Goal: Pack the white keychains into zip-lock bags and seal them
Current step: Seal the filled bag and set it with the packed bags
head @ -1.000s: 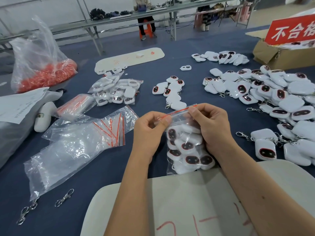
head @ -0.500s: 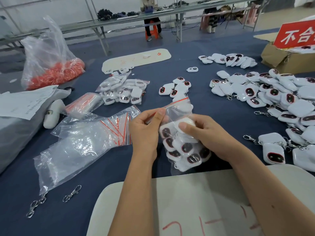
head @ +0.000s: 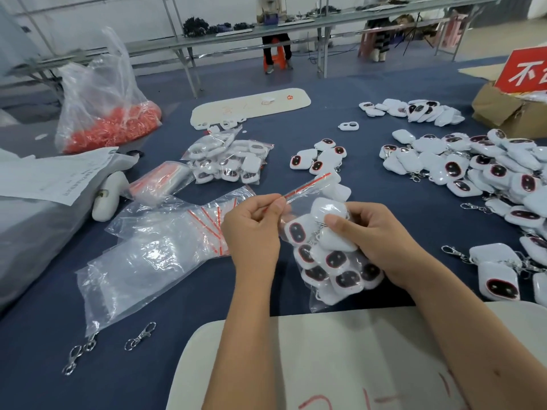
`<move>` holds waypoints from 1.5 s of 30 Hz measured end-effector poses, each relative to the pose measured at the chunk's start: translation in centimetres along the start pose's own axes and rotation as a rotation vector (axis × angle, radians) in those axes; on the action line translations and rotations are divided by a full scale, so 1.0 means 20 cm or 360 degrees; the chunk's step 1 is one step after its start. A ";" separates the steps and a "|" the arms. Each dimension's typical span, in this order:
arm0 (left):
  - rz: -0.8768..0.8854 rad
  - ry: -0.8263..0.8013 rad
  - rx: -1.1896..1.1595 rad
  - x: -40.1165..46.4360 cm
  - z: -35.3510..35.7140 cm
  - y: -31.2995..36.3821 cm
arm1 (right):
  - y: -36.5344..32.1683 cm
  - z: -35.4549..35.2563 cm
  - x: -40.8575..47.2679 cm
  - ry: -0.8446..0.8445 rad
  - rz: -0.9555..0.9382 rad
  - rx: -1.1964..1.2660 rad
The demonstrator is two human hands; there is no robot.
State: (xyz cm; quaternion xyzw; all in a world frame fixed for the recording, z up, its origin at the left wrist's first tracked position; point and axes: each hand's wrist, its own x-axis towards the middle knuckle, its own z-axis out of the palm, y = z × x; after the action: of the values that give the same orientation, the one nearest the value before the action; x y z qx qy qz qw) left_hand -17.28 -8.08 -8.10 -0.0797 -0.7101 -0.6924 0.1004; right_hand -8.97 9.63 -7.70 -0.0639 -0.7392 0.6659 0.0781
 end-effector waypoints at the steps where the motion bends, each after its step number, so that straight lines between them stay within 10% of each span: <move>1: 0.0007 0.0063 0.0042 0.00 0.01 0.01 | -0.01 0.02 0.01 0.0025 0.0021 0.0040; 7: -0.0579 -0.0057 0.0163 0.12 -0.01 0.07 | -0.07 0.19 0.30 0.0398 0.0293 0.0361; 14: -0.0076 0.0294 0.0574 0.56 -0.08 0.21 | -0.40 0.50 0.87 0.0315 0.0137 0.0664; 20: -0.0300 0.0309 0.1056 0.61 -0.28 0.14 | -0.34 0.68 0.80 0.0449 -0.0033 -0.0807; 27: -0.0468 0.1024 0.0384 0.44 -0.44 0.06 | -0.15 0.98 0.44 -0.0054 -0.0046 -0.1617; 39: -0.0058 0.1029 0.0390 0.29 -0.34 0.21 | -0.14 0.81 0.26 0.0121 -0.0455 -0.1108; 45: 0.0134 0.0617 0.0474 0.16 -0.08 0.23 | -0.09 0.41 0.14 0.0602 0.0003 -0.0393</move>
State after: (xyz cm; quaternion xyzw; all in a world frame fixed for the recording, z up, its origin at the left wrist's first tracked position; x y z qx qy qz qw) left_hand -19.07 -9.67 -2.83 0.0407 -0.7679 -0.5776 0.2740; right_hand -13.24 2.09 -6.73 -0.1974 -0.7873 0.5465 0.2061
